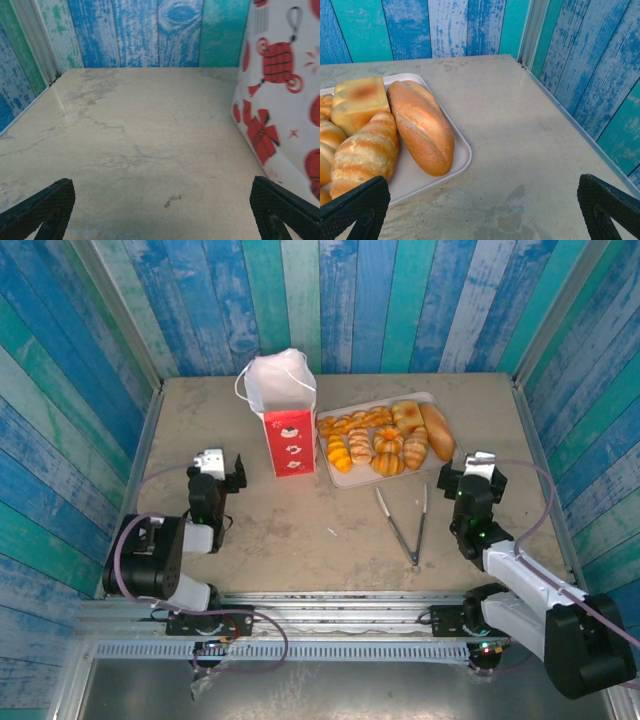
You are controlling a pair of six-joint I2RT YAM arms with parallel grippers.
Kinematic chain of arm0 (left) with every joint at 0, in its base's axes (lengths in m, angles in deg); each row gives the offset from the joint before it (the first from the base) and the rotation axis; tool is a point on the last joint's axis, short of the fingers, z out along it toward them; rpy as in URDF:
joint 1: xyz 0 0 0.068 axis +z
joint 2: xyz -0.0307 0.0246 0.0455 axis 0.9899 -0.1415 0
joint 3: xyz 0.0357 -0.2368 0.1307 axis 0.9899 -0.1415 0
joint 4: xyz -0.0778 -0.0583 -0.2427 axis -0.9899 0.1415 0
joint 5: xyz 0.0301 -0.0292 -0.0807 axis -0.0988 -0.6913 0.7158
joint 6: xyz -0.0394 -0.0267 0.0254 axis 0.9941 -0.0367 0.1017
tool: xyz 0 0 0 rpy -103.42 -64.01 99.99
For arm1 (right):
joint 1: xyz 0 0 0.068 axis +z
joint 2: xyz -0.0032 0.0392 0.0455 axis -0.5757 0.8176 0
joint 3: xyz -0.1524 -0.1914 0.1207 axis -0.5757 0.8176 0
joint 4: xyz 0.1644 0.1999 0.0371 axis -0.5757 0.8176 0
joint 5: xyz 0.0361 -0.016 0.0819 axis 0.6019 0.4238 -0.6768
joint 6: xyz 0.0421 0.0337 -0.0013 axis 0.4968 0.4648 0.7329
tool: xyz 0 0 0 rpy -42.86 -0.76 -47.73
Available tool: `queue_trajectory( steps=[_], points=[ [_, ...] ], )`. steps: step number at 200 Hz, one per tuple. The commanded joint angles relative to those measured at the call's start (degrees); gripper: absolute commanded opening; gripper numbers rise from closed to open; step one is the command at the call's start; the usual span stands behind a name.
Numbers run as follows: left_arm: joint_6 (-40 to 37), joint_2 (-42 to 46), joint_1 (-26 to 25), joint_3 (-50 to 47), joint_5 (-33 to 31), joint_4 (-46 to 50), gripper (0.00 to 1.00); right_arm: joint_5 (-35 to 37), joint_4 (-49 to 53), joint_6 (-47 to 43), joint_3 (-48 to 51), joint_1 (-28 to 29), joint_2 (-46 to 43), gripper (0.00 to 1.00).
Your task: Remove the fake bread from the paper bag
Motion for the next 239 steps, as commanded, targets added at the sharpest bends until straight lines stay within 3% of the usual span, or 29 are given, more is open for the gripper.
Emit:
queue_trajectory(
  steps=[1, 95, 130, 151, 170, 193, 229, 239],
  points=[
    [1.87, -1.69, 1.85, 1.39, 1.36, -1.71, 0.94, -3.02, -6.98, -0.38, 1.8, -2.08, 2.14, 1.0],
    [1.66, -1.47, 1.86, 1.55, 1.43, -1.04, 0.94, -14.92, -25.42, -1.62, 5.58, -10.92, 12.23, 1.0],
    [1.69, -1.51, 1.86, 1.46, 1.43, -1.07, 0.94, -19.4, -32.7, -3.47, 2.89, -12.28, 23.69, 1.0],
    [1.67, -1.58, 1.84, 1.47, 1.35, -1.03, 0.94, -24.79, -32.27, -5.82, -0.54, -12.28, 29.42, 1.0],
    [1.66, -1.53, 1.91, 1.46, 1.46, -1.06, 0.94, -31.41, -21.36, -8.67, -6.07, -12.45, 29.57, 1.0],
    [1.66, -1.51, 1.83, 1.47, 1.4, -1.07, 0.94, -38.16, -20.86, -11.28, -6.98, -12.96, 30.26, 1.0],
    [1.66, -1.5, 1.85, 1.43, 1.45, -1.11, 0.94, -38.57, -20.42, -11.54, -7.14, -13.08, 30.21, 1.0],
    [1.69, -1.49, 1.86, 1.46, 1.4, -1.07, 0.94, -35.22, -20.14, -10.09, -7.33, -13.05, 30.24, 1.0]
  ],
)
